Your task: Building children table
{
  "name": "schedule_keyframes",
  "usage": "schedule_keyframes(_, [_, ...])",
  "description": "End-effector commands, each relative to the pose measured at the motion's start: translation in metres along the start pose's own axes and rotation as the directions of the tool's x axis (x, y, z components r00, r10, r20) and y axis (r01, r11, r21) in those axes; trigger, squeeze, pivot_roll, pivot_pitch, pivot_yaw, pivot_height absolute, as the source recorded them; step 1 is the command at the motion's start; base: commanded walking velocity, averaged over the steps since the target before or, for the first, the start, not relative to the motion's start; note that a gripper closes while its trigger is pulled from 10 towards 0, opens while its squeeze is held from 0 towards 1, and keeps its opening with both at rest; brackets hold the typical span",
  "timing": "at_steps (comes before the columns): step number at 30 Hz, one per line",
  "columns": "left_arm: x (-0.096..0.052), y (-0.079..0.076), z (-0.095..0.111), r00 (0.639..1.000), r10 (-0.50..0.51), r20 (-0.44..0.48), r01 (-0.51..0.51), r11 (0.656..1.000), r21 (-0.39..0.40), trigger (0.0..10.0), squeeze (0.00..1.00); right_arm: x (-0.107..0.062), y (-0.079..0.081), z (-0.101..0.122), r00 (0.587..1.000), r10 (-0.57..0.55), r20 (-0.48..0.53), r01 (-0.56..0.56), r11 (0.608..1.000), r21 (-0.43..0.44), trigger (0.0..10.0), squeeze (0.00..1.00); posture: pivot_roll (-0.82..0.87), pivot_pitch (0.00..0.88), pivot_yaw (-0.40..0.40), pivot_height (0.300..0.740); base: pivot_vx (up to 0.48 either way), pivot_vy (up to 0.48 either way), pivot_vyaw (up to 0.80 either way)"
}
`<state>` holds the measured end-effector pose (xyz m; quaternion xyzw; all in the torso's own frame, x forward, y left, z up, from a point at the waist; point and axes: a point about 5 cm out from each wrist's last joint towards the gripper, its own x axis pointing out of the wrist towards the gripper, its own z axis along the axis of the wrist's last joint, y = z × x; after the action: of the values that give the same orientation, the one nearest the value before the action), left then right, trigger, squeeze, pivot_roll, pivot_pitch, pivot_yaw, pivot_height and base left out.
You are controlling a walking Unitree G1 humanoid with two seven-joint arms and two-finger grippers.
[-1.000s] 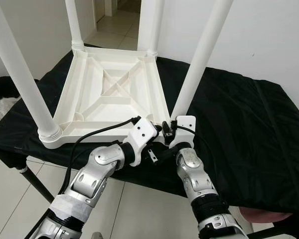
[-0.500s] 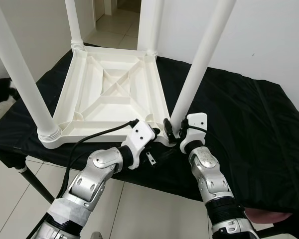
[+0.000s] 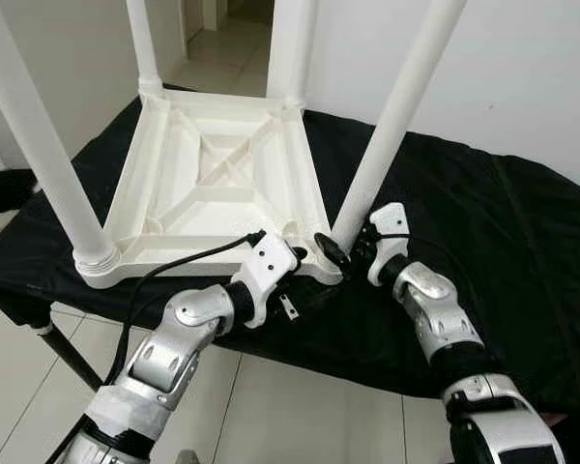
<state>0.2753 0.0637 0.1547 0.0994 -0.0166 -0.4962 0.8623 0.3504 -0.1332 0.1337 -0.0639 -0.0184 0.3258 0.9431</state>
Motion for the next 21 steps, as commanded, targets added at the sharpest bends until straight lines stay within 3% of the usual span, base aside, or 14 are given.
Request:
schedule_keyframes(1, [0.000, -0.003, 0.002, 1.000, -0.014, 0.005, 0.014, 1.000, -0.002, 10.0, 0.00, 0.006, 0.007, -0.004, 0.999, 0.048, -0.020, -0.048, 0.999, 0.000, 10.0, 0.00, 0.04, 0.000, -0.078, 0.740, 0.000, 0.000, 0.00])
schedule_keyframes(4, [0.002, -0.005, 0.002, 1.000, -0.019, 0.006, 0.019, 1.000, -0.004, 10.0, 0.00, 0.016, 0.016, -0.007, 0.993, 0.113, -0.040, -0.112, 0.994, 0.007, 10.0, 0.00, 0.03, 0.000, -0.077, 0.740, 0.000, 0.000, 0.00])
schedule_keyframes(5, [0.002, -0.005, 0.002, 1.000, -0.021, 0.006, 0.021, 1.000, -0.005, 10.0, 0.00, 0.020, 0.019, -0.008, 0.990, 0.135, -0.050, -0.134, 0.991, 0.017, 9.2, 0.00, 0.03, 0.000, -0.077, 0.740, 0.000, 0.000, 0.00])
schedule_keyframes(8, [0.002, -0.005, 0.002, 1.000, -0.022, 0.006, 0.022, 1.000, -0.005, 10.0, 0.00, 0.021, 0.021, -0.010, 0.987, 0.152, -0.057, -0.151, 0.988, 0.021, 9.2, 0.00, 0.03, 0.000, -0.077, 0.740, 0.000, 0.000, 0.00])
schedule_keyframes(9, [0.003, -0.005, 0.003, 1.000, -0.021, 0.007, 0.021, 1.000, -0.005, 10.0, 0.00, 0.022, 0.023, -0.013, 0.984, 0.162, -0.069, -0.161, 0.987, 0.023, 2.3, 0.00, 0.03, 0.000, -0.079, 0.740, 0.000, 0.000, 0.00])
schedule_keyframes(10, [0.003, -0.005, 0.003, 1.000, -0.020, 0.009, 0.020, 1.000, -0.005, 10.0, 0.00, 0.022, 0.023, -0.015, 0.982, 0.169, -0.082, -0.167, 0.986, 0.030, 0.0, 0.00, 0.03, 0.000, -0.081, 0.740, 0.000, 0.000, 0.00])
schedule_keyframes(21, [0.003, -0.007, 0.003, 1.000, -0.020, 0.010, 0.021, 1.000, -0.011, 10.0, 0.00, 0.014, 0.011, -0.021, 0.989, 0.116, -0.096, -0.112, 0.993, 0.045, 0.0, 0.00, 0.03, 0.000, -0.086, 0.740, 0.000, 0.000, 0.00])
